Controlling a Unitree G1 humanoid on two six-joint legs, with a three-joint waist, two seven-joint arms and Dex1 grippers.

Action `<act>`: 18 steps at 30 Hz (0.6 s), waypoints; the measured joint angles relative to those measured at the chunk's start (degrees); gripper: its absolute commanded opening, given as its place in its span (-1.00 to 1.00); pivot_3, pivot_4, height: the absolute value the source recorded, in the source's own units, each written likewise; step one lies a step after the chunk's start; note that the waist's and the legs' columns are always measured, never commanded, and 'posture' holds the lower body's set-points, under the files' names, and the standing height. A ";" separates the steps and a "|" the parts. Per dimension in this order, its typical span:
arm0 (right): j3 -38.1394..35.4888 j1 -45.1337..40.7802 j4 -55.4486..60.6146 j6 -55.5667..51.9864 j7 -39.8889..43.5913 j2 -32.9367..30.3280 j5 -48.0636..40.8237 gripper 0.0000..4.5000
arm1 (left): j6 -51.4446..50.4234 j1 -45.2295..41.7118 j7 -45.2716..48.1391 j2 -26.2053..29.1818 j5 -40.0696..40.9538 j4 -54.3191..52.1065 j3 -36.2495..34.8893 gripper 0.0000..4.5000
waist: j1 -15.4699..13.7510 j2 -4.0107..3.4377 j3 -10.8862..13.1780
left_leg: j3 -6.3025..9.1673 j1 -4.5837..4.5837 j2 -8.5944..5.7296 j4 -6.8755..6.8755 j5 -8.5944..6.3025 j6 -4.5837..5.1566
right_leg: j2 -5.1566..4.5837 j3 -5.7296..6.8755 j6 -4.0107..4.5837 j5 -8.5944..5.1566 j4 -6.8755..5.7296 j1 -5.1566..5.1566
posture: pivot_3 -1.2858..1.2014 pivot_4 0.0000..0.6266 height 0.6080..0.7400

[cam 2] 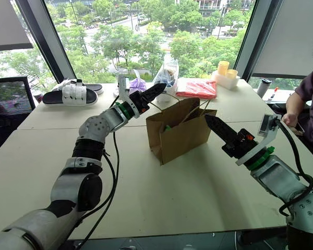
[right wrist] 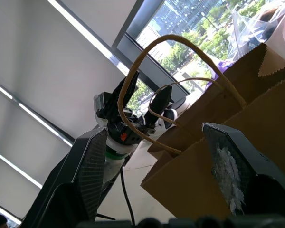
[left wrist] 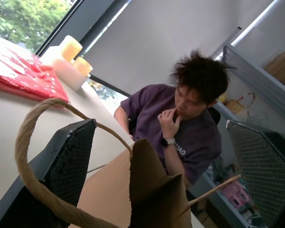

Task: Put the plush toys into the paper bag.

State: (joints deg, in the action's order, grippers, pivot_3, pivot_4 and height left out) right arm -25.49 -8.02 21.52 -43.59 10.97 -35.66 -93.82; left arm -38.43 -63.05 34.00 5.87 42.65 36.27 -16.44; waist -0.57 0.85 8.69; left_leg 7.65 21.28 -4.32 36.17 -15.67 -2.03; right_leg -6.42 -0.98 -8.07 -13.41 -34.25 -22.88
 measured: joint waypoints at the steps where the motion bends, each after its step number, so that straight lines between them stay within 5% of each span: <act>1: 0.12 1.00 0.50 -0.27 0.78 -0.40 0.73 0.51 | -0.03 0.00 1.61 0.81 -0.18 0.18 0.07 1.00 | 0.03 0.00 0.00 | 0.00 0.00 0.00 -0.01 0.00 0.00 | 0.00 0.00 0.00 0.00 0.00 0.00 | 0.03 -0.52 1.00; 10: 6.77 3.43 1.60 -2.37 5.74 -0.87 9.38 0.51 | 9.69 1.51 17.81 7.65 -12.63 3.62 10.80 1.00 | 0.02 -0.01 -0.01 | -0.01 -0.01 0.01 0.04 0.00 0.00 | 0.02 -0.01 0.00 0.00 0.01 0.03 | 0.03 -0.52 1.00; 18: 8.98 3.00 1.56 -2.32 7.91 0.60 13.26 0.51 | 10.70 -1.08 16.27 7.51 -14.19 12.97 6.97 1.00 | 0.02 0.00 0.00 | 0.04 0.00 0.02 0.00 -0.01 0.01 | 0.02 0.02 0.00 0.00 0.00 0.00 | 0.03 -0.52 1.00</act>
State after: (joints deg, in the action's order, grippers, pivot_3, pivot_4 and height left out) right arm -16.51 -5.02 23.08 -45.91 18.88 -35.07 -80.56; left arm -27.73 -64.13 50.27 13.37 28.46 49.24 -9.47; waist -0.55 0.86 8.70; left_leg 7.69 21.28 -4.30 36.17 -15.68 -2.02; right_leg -6.41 -0.97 -8.08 -13.41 -34.25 -22.88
